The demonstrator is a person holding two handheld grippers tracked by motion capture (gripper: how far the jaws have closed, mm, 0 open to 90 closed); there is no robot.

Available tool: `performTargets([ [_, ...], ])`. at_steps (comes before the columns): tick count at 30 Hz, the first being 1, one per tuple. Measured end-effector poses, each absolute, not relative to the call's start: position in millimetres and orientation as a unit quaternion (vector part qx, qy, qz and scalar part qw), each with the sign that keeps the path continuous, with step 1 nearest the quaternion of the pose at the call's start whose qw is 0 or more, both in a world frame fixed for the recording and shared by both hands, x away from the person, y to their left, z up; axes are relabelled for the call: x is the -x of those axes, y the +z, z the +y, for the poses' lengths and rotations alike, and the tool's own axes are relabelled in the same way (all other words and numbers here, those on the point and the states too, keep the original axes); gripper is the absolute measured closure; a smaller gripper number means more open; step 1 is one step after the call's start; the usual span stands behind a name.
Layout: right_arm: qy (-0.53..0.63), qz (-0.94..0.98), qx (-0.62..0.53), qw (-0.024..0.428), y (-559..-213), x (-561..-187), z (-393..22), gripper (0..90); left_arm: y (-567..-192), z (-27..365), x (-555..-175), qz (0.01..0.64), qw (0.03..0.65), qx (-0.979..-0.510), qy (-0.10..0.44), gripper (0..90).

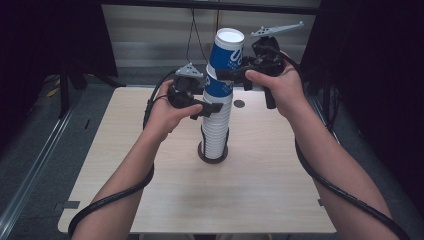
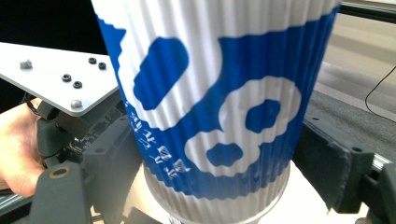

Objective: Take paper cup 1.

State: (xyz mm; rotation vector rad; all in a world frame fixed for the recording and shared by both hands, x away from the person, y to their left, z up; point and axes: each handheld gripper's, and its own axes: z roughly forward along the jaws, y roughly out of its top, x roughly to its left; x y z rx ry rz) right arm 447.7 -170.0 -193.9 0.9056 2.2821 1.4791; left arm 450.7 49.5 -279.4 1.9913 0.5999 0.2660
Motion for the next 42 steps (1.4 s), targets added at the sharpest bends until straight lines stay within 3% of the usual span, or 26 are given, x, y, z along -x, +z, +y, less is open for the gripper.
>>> performTargets([
  [32,0.527,0.773,-0.314,0.158,-172,-441,-183,18.9,-279,59,-447,0.253,0.492,-0.827,0.102,27.1],
  [42,0.525,0.772,-0.318,0.164,-173,-434,-203,18.8,-277,60,-442,0.257,0.487,-0.827,0.112,17.0],
])
